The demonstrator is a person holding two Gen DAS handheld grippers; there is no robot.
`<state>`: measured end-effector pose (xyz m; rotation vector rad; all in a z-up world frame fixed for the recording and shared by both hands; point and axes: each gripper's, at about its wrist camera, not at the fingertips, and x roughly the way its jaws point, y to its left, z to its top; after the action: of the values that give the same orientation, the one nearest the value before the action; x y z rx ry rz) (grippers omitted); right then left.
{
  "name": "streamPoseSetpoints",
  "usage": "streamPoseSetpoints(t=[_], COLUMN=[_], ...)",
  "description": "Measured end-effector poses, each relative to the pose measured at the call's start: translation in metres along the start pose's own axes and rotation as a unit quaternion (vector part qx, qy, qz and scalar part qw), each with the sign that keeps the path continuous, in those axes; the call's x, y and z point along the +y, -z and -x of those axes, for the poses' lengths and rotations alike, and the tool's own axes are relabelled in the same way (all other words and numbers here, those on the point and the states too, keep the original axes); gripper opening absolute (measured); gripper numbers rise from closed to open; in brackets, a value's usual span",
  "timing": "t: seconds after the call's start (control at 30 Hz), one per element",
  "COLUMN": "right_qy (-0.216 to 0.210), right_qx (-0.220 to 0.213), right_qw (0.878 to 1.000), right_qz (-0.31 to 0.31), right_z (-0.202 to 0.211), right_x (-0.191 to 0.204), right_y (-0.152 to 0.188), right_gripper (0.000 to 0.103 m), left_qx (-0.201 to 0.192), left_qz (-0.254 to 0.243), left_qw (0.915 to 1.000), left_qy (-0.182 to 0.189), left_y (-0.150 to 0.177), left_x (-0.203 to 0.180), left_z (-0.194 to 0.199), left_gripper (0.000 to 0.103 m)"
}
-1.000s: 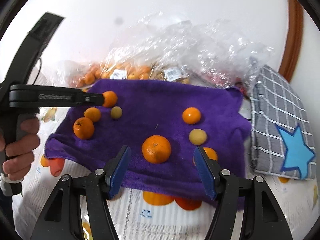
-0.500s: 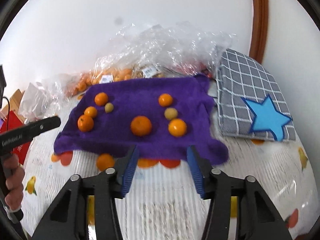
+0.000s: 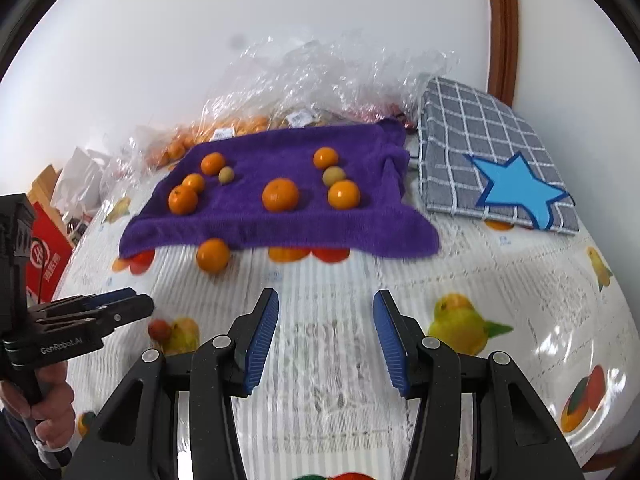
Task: Organize fruits
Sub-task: 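Open both grippers and withdraw them from the towel, then grasp a small red fruit with the left gripper while the right grasps an orange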
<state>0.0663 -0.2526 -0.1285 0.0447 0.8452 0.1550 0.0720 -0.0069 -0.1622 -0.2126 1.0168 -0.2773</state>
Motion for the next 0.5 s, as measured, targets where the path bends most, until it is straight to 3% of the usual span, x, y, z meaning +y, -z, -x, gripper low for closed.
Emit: streamPoseSetpoints(t=[0.1,0.17,0.23,0.5], right_qy=[0.003,0.003,0.003,-0.002], right_qx=[0.01,0.016,0.019,0.021], right_qw=[1.0,1.0,1.0,1.0], right_qz=[0.006,0.006,0.003,-0.002], right_z=[-0.005,-0.008,-0.011,-0.014], right_x=[-0.002,-0.005,-0.007,-0.008], right_y=[0.01,0.015,0.017,0.011], right_gripper=[0.05,0.05,0.05,0.05], left_qx=[0.01,0.014,0.008,0.005], left_qz=[0.0,0.002,0.001,0.004], left_qw=[0.9999,0.9999,0.9999,0.9999], left_qy=[-0.003,-0.005,-0.013,-0.011], left_y=[0.008,0.01,0.01,-0.001], left_x=[-0.002,-0.003,-0.003,0.001], left_z=[-0.007,-0.009,-0.009,-0.006], left_gripper=[0.038,0.027,0.022,0.022])
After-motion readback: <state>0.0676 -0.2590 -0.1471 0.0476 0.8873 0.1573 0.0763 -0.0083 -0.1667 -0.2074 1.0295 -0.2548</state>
